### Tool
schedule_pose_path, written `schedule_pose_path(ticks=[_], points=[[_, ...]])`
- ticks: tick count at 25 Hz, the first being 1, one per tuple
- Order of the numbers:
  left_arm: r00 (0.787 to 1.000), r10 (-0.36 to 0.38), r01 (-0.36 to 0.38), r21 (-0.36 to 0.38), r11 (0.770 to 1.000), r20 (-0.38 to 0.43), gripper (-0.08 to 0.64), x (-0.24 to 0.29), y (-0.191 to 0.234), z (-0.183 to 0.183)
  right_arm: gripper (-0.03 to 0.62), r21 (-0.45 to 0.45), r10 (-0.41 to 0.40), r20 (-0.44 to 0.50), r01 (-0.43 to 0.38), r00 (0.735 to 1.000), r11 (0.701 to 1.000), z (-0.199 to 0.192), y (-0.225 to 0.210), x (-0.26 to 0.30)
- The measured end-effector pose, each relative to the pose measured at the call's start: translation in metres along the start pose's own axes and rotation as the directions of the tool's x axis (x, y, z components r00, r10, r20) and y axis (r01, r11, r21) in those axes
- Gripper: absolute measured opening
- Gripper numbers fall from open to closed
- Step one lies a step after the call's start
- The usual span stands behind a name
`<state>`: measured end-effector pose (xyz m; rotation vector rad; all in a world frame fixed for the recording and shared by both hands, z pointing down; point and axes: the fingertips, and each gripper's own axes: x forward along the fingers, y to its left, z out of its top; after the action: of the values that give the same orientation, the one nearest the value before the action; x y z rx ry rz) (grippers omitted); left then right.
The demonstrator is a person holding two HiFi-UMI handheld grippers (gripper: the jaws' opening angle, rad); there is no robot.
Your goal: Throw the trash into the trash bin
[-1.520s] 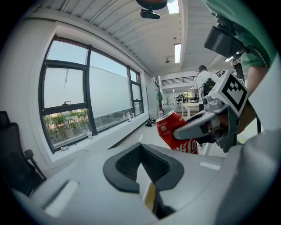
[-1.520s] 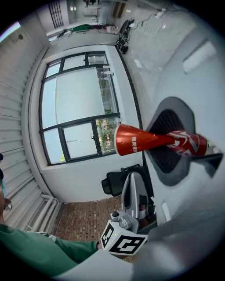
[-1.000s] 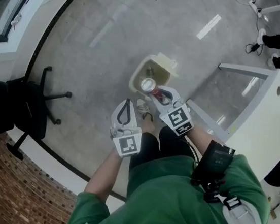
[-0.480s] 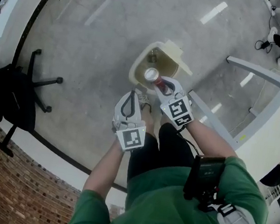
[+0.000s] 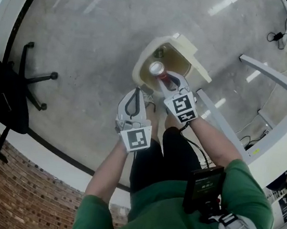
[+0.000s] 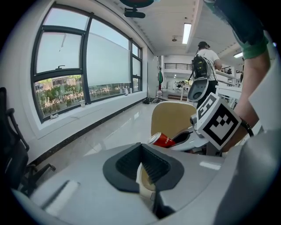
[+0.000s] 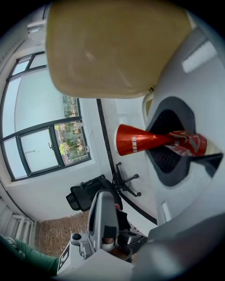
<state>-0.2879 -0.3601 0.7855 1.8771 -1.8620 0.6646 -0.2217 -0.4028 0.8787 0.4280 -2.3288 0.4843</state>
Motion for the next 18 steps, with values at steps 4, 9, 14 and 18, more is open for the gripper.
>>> schedule_pose_path(ticks=[4, 9, 14, 18], points=[[1.0, -0.018, 0.018, 0.0, 1.0, -0.018, 0.005, 0.008, -0.007, -0.014, 0.071, 0.011, -0.011, -0.024, 0.011, 1.0, 1.0, -0.02, -0.006, 0.018], [0.999, -0.03, 0.03, -0.005, 1.0, -0.022, 0.005, 0.018, -0.01, -0.024, 0.071, -0.021, -0.03, -0.07, 0.029, 0.997, 0.999, -0.039, -0.014, 0.035], [0.999, -0.032, 0.032, -0.01, 0.999, -0.023, 0.005, 0.028, -0.008, -0.031, 0.071, -0.02, -0.046, -0.135, 0.043, 0.99, 0.999, -0.056, -0.02, 0.048], [0.999, -0.027, 0.026, -0.021, 0.999, -0.045, 0.005, 0.032, -0.005, -0.039, 0.071, 0.065, -0.038, -0.162, 0.049, 0.986, 0.997, -0.073, -0.023, 0.061]])
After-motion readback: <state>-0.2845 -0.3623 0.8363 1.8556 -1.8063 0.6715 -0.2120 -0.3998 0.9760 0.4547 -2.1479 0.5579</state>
